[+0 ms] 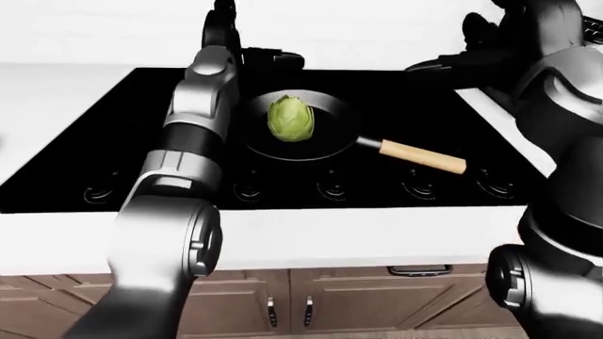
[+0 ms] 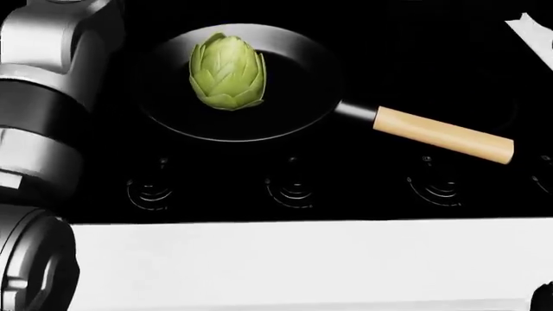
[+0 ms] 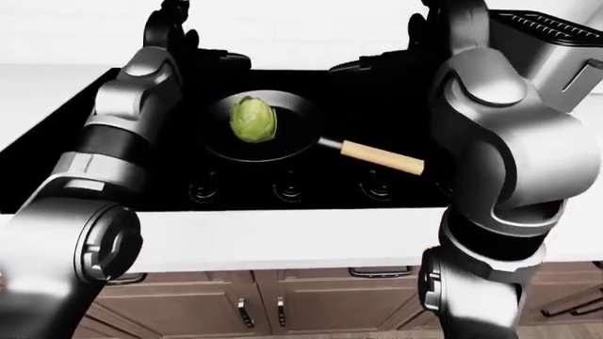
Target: Pick the artichoke from the plate and place it in the pan.
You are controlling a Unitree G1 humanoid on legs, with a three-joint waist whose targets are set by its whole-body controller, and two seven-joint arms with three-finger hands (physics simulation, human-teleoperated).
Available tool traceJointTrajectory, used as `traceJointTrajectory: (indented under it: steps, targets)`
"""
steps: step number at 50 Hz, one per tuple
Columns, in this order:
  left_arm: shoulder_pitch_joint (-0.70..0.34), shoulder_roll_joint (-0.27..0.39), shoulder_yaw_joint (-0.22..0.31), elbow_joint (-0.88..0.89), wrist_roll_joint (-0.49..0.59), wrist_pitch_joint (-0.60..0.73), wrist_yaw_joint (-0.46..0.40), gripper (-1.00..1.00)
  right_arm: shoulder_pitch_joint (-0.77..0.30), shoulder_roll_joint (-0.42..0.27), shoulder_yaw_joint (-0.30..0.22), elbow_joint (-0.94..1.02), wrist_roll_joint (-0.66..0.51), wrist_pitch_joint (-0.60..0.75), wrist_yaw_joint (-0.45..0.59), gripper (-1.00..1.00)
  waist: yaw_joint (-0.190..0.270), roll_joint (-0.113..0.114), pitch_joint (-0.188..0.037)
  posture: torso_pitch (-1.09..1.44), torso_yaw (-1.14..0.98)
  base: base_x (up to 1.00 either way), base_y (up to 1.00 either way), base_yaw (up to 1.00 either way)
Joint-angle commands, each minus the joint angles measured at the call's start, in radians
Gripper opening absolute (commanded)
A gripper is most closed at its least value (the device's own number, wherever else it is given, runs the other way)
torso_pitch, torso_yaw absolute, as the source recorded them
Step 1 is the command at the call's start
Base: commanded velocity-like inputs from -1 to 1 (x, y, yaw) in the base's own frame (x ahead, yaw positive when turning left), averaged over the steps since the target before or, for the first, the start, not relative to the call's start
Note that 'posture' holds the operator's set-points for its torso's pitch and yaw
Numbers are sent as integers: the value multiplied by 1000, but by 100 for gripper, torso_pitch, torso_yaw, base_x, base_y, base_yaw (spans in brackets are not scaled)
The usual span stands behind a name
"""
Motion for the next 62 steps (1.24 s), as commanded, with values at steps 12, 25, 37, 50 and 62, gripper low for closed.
traceJointTrajectory:
  steps: [12, 25, 37, 50, 62]
  targets:
    - [72, 73, 8, -528, -83, 277, 46, 100, -188, 30, 70, 214, -246, -162, 166, 100, -4, 16, -23, 0, 0, 0, 0, 0]
    - [176, 86, 31, -707, -148, 185, 118, 100, -217, 64, 63, 285, -388, -285, 282, 100, -5, 24, -20, 0, 0, 0, 0, 0]
    - [203, 90, 29, -778, -177, 94, 151, 100, -275, 76, 87, 303, -519, -391, 358, 100, -8, 30, -17, 0, 0, 0, 0, 0]
    - [194, 94, 40, -834, -225, 0, 181, 100, -293, 94, 79, 304, -608, -527, 409, 100, -10, 33, -9, 0, 0, 0, 0, 0]
    - [214, 94, 34, -883, -256, -89, 198, 100, -300, 92, 83, 297, -694, -691, 442, 100, -12, 35, -6, 0, 0, 0, 0, 0]
